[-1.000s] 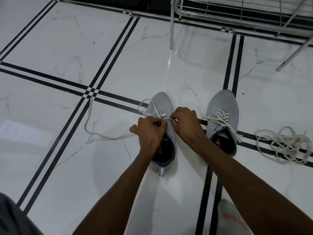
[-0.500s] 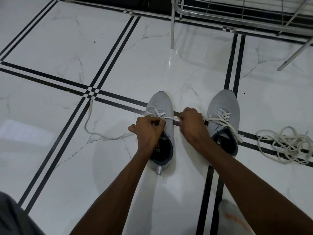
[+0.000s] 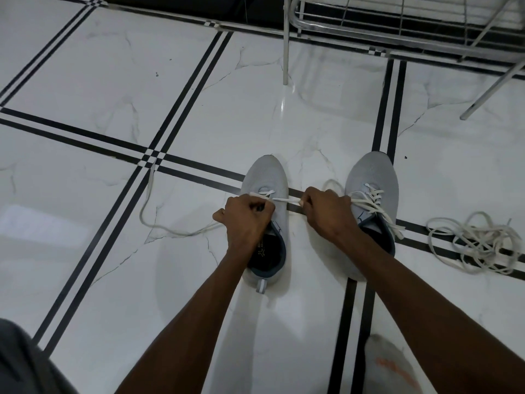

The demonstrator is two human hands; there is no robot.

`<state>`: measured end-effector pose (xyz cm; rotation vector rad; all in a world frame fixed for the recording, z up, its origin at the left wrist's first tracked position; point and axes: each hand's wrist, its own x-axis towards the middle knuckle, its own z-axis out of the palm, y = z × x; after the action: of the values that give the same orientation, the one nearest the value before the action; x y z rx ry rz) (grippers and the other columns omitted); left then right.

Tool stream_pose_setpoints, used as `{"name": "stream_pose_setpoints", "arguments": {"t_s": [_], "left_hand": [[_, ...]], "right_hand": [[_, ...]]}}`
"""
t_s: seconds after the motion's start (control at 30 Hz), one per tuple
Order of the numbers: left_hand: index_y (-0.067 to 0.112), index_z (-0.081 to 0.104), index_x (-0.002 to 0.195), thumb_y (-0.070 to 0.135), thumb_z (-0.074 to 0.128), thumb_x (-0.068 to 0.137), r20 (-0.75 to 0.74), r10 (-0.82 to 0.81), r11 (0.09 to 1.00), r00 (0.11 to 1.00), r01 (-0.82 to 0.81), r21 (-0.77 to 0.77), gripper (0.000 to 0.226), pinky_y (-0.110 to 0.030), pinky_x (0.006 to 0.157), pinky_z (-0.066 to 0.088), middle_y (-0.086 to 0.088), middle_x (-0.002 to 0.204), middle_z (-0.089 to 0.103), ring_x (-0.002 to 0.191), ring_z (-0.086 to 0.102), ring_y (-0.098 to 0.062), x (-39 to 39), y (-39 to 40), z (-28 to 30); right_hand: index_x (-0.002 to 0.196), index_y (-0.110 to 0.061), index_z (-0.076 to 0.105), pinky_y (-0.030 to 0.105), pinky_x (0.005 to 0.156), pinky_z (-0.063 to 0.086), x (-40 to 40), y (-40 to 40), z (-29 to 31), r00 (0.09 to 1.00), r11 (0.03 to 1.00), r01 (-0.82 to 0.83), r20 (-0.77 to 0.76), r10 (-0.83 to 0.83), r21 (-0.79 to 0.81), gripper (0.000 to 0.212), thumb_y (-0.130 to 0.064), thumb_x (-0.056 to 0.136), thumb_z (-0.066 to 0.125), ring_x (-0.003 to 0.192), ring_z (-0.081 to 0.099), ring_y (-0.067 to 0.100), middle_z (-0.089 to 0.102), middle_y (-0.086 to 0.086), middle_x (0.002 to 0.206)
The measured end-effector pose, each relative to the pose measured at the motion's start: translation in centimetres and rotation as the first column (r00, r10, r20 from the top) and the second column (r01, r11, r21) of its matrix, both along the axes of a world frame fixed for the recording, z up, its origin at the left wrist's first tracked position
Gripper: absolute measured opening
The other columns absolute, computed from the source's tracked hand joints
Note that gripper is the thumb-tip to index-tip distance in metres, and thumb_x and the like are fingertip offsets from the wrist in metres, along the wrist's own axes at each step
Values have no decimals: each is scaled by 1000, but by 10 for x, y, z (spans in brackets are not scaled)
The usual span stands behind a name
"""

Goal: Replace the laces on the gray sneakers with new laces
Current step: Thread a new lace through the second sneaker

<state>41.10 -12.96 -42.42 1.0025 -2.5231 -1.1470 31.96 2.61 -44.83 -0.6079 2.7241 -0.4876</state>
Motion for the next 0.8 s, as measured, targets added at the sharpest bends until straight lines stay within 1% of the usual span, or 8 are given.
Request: {"name": "stream_pose_setpoints", "arguments": {"t_s": [0.07, 0.17, 0.33, 0.47, 0.53, 0.67, 0.73, 0.8], "left_hand": [[30, 69, 65, 31, 71, 84, 9, 12, 1000, 1000, -12, -1, 19, -38, 80, 22, 15, 59, 58, 79, 59, -14, -1, -1, 1], [24, 73, 66, 31, 70, 84, 24, 12, 1000, 1000, -12, -5, 19, -38, 81, 24, 12, 58, 60, 77, 59, -14, -1, 1, 1], [30, 74, 80, 35, 73, 82, -25, 32, 998, 999, -34, -61, 5, -36, 81, 23, 12, 76, 65, 91, 59, -15, -1, -1, -5], [31, 68, 115, 40, 76, 83, -30, -234, 952, 972, 223, -208, 34, -35, 89, 28, 6, 123, 58, 117, 43, -18, -13, -6, -8], [33, 74, 107, 37, 70, 90, 37, -358, 908, 933, 357, -221, 18, -35, 87, 23, 10, 121, 64, 120, 45, -19, -22, -6, -4], [33, 72, 83, 33, 66, 93, -36, -157, 984, 987, 154, -87, 12, -48, 93, 37, 12, 99, 70, 104, 60, -17, -22, -27, -3], [30, 72, 90, 35, 69, 92, -75, -142, 989, 987, 138, -52, 6, -49, 97, 42, 14, 104, 69, 105, 61, -13, -20, -40, -5], [24, 72, 116, 36, 76, 89, -131, -266, 953, 955, 281, 115, 29, -33, 101, 49, 11, 117, 71, 110, 60, -4, -21, -33, 2]], "right_hand": [[99, -27, 58, 41, 85, 32, -4, 4, 6, 1000, 1000, 8, 26, -7, -14, 20, -16, 99, 41, 81, 53, 21, 62, -8, 83], [95, -24, 67, 34, 73, 31, -9, 10, 7, 995, 997, 59, -86, -54, 57, 19, -18, 95, 49, 85, 61, 25, 68, -1, 86], [93, -15, 72, 29, 69, 47, -11, 12, 1, 989, 980, 92, 130, -70, -174, 20, -13, 95, 51, 83, 64, 23, 73, 4, 91], [95, -16, 72, 10, 63, 40, -4, -4, 17, 971, 900, 124, 238, -24, -418, 12, -17, 97, 60, 72, 63, -3, 72, -9, 84], [93, -19, 68, 14, 61, 48, -5, -13, 24, 953, 848, 196, 299, -47, -493, 4, -21, 94, 64, 68, 67, 0, 75, -6, 77], [90, -20, 67, 34, 66, 57, -18, -2, 35, 931, 826, 280, 350, -108, -489, 11, -30, 91, 70, 71, 71, 14, 75, -5, 71], [92, -15, 70, 31, 67, 56, -21, 7, 37, 920, 813, 302, 377, -111, -497, 13, -28, 92, 71, 74, 72, 10, 76, -3, 76], [97, -9, 70, 26, 67, 54, -20, 5, 40, 898, 769, 316, 437, -53, -556, 13, -22, 94, 68, 76, 73, 7, 77, 0, 82]]}}
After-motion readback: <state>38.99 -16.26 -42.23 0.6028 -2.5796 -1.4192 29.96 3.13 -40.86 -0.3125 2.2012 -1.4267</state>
